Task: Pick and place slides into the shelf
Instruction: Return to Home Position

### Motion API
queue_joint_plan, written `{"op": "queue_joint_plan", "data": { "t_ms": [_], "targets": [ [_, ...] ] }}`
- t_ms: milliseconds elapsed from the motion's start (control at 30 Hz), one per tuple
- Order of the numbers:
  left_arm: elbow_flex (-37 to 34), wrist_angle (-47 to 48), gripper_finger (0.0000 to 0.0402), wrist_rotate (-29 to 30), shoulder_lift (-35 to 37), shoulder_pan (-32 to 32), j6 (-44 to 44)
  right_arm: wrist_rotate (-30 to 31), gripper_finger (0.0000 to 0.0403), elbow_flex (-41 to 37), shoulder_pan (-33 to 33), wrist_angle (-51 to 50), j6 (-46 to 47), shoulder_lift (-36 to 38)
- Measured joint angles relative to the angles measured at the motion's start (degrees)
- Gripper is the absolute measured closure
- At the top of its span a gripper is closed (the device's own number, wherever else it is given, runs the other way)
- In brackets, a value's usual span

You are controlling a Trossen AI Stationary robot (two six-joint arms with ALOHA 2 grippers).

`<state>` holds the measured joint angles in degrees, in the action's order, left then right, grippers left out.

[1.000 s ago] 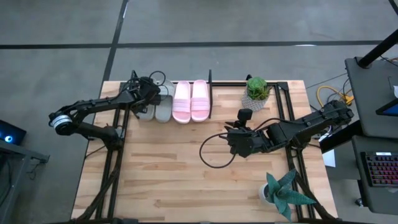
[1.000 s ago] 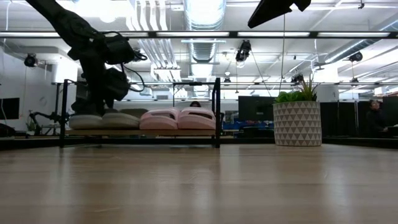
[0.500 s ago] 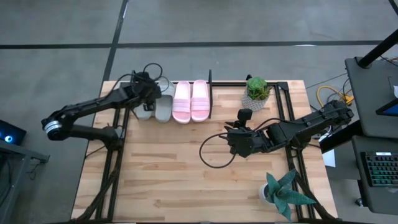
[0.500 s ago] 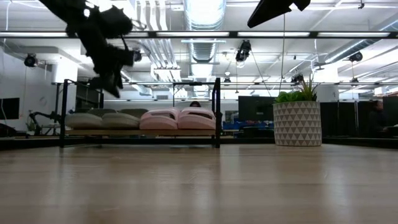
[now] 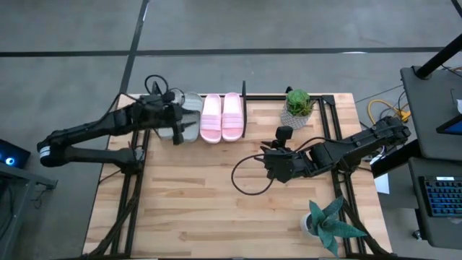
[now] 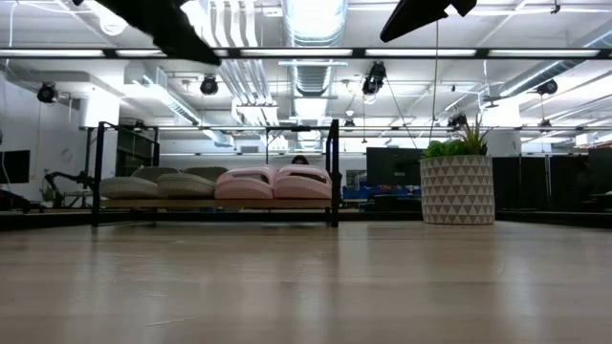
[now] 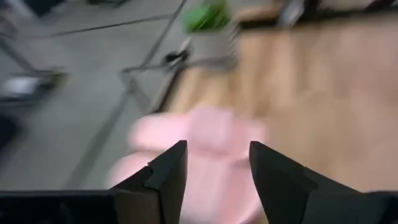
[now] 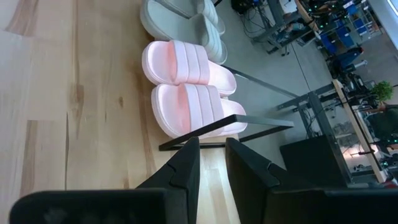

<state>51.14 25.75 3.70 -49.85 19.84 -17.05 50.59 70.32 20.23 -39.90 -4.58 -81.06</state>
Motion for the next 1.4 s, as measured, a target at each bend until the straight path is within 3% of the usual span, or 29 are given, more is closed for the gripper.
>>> {"op": "queue_joint_plan", "data": {
  "t_ms": [100, 233, 467, 633, 800, 1067, 1400],
  "targets": [
    [-0.51, -5.0, 0.0255, -8.18, 0.29, -1.53, 10.35, 0.0, 0.0335, 0.01, -0.02, 0.18, 0.01, 0.0],
    [-2.45, -11.74, 0.0285, -12.38, -0.28, -5.29, 11.98, 0.0, 0.0335, 0.03, 0.0, 0.48, 0.26, 0.0],
    [-10.23, -30.95, 0.0378, -11.46, -3.59, -13.9, 9.57, 0.0, 0.0335, 0.02, -0.01, 0.25, 3.02, 0.0],
    [-17.73, -42.57, 0.0394, -0.29, -5.28, -19.26, 3.23, 0.0, 0.0335, -0.04, -0.02, 0.24, 3.5, 0.0],
    [-22.05, -40.46, 0.0392, 3.38, -1.18, -19.65, 2.11, -0.02, 0.0335, -0.2, -0.02, -0.05, 5.64, 0.0],
    [-23.9, -26.79, 0.0392, 7.21, 14.87, -20.52, 6.2, -0.02, 0.0335, -0.37, -0.02, -0.07, 5.96, 0.0],
    [-33.17, -26.53, 0.0392, 12.68, 31.87, -25.55, 3.25, -0.02, 0.0335, -0.96, -0.01, -0.05, 7.58, 0.0]
  ]
}}
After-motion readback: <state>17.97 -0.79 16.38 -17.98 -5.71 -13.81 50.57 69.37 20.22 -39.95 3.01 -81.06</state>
